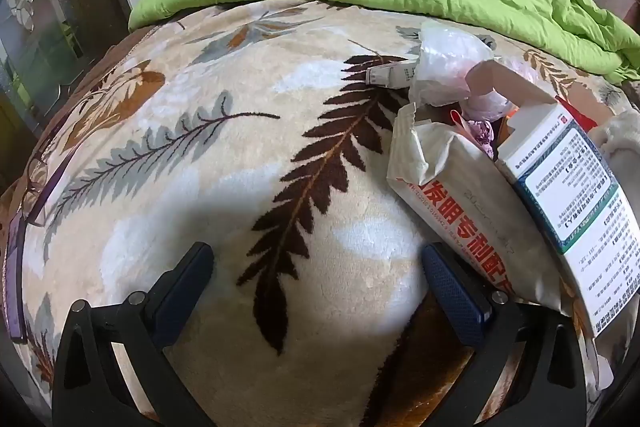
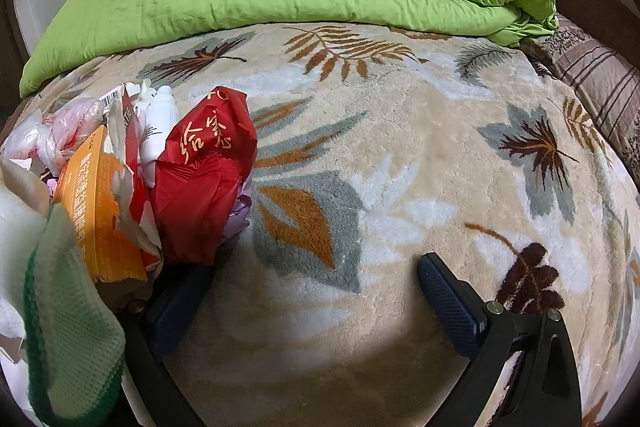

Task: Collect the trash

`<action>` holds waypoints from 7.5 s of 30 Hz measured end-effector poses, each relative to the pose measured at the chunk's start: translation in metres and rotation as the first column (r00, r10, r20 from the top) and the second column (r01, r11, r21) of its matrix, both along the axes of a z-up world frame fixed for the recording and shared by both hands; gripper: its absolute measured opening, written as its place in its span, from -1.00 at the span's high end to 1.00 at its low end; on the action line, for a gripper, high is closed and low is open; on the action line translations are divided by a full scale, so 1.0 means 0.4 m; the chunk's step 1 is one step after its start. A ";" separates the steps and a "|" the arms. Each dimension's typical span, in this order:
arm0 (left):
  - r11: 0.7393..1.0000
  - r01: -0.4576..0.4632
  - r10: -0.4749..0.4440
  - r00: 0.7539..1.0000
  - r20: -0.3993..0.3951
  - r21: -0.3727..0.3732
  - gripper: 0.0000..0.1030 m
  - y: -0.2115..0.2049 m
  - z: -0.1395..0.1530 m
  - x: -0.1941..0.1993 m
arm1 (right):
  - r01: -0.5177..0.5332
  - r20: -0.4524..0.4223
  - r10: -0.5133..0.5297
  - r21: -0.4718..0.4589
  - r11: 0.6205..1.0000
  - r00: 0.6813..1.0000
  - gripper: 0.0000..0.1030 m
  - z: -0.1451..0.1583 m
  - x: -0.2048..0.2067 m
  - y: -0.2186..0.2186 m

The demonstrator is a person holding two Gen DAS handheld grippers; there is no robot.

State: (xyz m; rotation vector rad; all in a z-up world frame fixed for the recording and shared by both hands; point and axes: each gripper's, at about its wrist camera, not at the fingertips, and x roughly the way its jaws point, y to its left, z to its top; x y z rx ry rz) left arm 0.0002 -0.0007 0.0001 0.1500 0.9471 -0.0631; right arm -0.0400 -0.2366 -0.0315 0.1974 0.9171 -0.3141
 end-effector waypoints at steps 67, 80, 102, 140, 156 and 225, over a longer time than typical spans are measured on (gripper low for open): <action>0.990 0.120 -0.080 0.899 0.430 -0.068 -1.00 0.072 0.218 -0.486 | -0.155 0.345 0.180 -0.101 0.983 0.921 -0.99 0.273 -0.539 0.138; 0.991 0.118 -0.079 0.900 0.428 -0.064 -1.00 0.070 0.214 -0.485 | -0.142 0.331 0.168 -0.103 0.985 0.928 -0.99 0.270 -0.539 0.133; 0.979 0.177 -0.125 0.915 0.383 -0.101 -1.00 0.066 0.196 -0.470 | -0.201 0.312 0.191 -0.001 0.980 0.931 -0.98 0.257 -0.517 0.108; 0.913 0.092 -0.063 0.994 0.084 -0.397 -0.95 0.014 0.207 -0.187 | -0.255 0.420 0.119 0.283 0.925 0.900 0.90 0.231 -0.258 0.044; 0.926 0.094 -0.118 0.992 -0.044 -0.367 0.12 -0.066 0.078 -0.086 | -0.218 0.448 0.051 0.331 0.918 0.893 0.90 0.231 -0.317 -0.002; 0.389 0.848 -0.917 0.395 -0.058 -0.361 0.03 -0.703 0.154 -0.810 | 0.299 0.226 -0.404 0.386 0.873 0.887 0.41 0.208 -1.114 -0.432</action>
